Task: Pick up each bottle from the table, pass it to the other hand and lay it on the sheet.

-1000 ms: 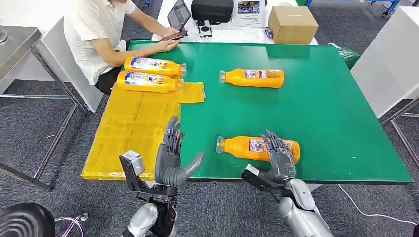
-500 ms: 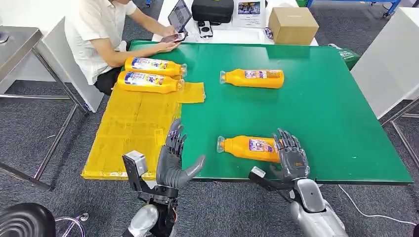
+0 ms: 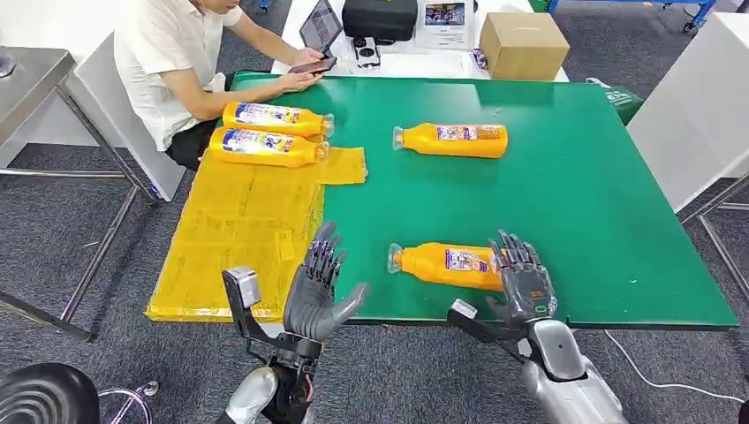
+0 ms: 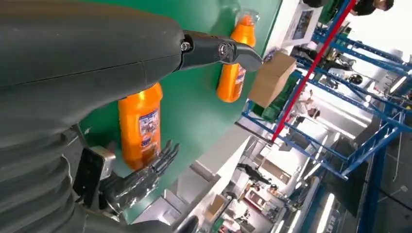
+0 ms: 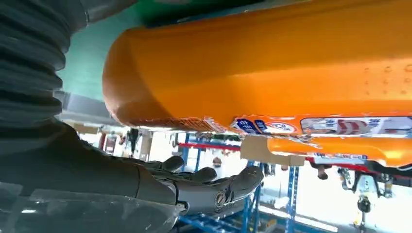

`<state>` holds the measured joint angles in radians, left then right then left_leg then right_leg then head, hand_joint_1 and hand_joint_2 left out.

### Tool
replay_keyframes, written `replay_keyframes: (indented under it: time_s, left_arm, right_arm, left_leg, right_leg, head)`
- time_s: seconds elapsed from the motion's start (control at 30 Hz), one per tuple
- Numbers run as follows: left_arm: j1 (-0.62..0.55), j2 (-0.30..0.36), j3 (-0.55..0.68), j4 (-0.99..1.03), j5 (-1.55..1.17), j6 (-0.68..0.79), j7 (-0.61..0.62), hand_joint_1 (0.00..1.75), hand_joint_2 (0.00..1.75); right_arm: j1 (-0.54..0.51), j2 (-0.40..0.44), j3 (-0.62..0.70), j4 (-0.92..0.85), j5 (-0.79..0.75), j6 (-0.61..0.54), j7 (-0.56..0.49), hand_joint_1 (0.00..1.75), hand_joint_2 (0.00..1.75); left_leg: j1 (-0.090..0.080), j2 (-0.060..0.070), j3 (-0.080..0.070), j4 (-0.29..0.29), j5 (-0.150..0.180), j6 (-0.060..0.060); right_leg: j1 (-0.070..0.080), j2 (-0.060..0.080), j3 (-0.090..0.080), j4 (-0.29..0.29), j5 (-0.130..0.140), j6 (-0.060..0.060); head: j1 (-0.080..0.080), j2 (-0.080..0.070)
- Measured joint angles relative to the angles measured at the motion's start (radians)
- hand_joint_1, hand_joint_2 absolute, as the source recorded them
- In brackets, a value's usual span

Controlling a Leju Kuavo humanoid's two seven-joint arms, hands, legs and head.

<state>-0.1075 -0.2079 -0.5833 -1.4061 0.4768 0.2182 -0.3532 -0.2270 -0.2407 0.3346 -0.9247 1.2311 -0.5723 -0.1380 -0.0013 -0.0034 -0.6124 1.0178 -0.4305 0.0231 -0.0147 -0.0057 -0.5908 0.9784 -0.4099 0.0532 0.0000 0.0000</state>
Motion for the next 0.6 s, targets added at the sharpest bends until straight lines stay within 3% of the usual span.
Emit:
replay_keyframes:
  time_s: [0.5,0.53,0.57,0.6]
  left_arm:
    - [-0.003,-0.010,-0.003,0.001,0.016,0.021,-0.001,0.00,1.75]
    - [-0.004,-0.010,-0.004,0.001,0.016,0.024,-0.002,0.00,1.75]
    - [-0.004,-0.011,-0.005,0.001,0.016,0.027,-0.002,0.00,1.75]
    - [-0.005,-0.011,-0.006,0.001,0.016,0.028,-0.002,0.00,1.75]
  right_arm:
    - [-0.098,0.033,0.002,0.141,-0.121,0.045,-0.073,0.00,1.75]
    - [-0.111,0.033,0.003,0.153,-0.123,0.056,-0.073,0.31,1.75]
    - [-0.123,0.033,0.005,0.164,-0.123,0.069,-0.073,1.26,1.75]
    - [-0.135,0.033,0.006,0.177,-0.123,0.085,-0.072,1.26,1.75]
  left_leg:
    - [0.000,0.005,0.005,0.000,0.000,0.000]
    - [0.000,0.006,0.006,0.000,0.000,0.000]
    - [0.000,0.006,0.007,0.000,0.000,0.000]
    - [0.000,0.006,0.008,0.000,0.000,0.000]
  right_leg:
    - [0.000,0.003,0.003,0.000,0.001,0.000]
    - [0.000,0.004,0.003,0.000,0.001,0.000]
    - [0.000,0.004,0.003,0.000,0.001,0.000]
    - [0.000,0.004,0.004,0.000,0.001,0.000]
  head:
    - [0.000,0.000]
    - [0.000,0.000]
    - [0.000,0.000]
    - [0.000,0.000]
